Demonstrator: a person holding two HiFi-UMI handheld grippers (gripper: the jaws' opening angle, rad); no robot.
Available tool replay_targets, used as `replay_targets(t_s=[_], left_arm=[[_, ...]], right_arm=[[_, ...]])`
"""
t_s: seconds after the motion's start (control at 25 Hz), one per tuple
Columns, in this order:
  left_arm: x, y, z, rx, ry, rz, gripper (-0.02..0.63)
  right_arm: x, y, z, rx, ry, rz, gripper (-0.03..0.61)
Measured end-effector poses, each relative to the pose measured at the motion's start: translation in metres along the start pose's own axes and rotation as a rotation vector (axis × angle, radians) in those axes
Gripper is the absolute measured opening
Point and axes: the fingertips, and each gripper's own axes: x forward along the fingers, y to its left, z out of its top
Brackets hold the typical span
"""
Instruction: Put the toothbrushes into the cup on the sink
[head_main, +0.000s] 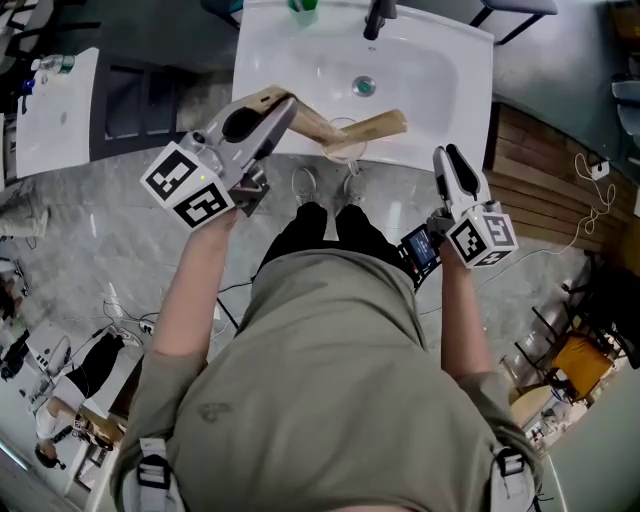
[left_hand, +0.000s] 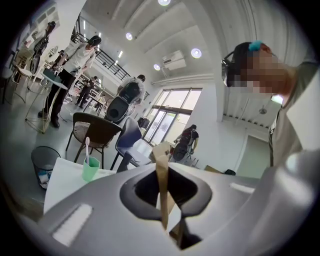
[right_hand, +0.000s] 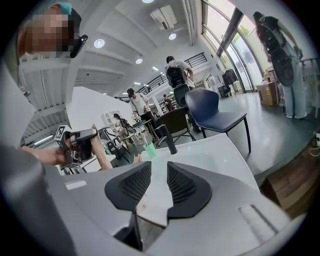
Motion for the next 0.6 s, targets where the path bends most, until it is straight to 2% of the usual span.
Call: replay_targets(t_s=[0.6], left_arm=[[0.017, 0.003, -0.027, -0.031, 0.036, -0.036, 0.014]], right_arm=[[0.003, 0.002, -0.01, 0.002, 0.048, 0.03, 0.094]])
